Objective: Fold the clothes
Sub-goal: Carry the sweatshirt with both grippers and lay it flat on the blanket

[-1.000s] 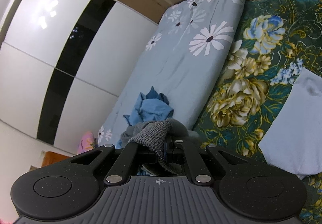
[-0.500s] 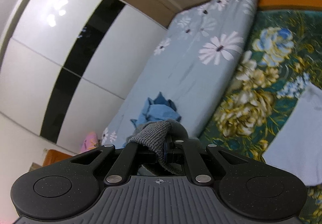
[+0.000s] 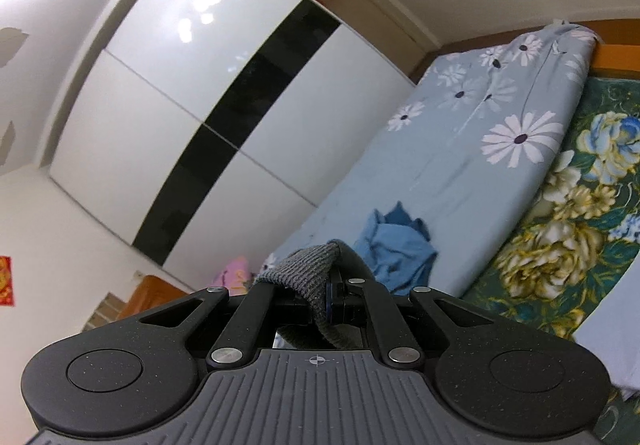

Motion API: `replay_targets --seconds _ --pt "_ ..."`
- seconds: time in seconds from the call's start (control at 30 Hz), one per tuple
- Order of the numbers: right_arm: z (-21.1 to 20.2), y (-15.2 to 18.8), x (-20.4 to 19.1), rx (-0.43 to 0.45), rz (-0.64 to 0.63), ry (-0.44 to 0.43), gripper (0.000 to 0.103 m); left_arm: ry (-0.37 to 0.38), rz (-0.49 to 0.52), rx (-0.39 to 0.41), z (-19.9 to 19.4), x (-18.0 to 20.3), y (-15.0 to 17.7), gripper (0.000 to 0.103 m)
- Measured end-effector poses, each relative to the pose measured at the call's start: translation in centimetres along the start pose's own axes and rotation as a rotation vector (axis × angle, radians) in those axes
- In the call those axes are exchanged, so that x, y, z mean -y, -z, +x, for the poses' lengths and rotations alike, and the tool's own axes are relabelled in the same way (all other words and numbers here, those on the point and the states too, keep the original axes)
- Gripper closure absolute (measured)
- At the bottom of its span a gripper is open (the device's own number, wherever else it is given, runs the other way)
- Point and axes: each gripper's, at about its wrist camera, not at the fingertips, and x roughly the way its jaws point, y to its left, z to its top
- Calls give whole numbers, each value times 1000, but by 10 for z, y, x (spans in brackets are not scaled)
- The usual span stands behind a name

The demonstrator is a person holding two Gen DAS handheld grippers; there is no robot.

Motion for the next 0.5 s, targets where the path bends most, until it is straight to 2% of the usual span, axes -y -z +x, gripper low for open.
replay_targets --seconds 0.23,0.4,0.5 --pt "23 32 -57 -68 -50 -70 99 -21 -70 82 -95 -82 -27 103" --pt "64 62 -98 -167 -88 -133 99 -100 -62 150 -172 -140 -51 103" --pt "92 80 -123 -231 -96 -179 99 -141 -88 221 -210 -170 -66 103"
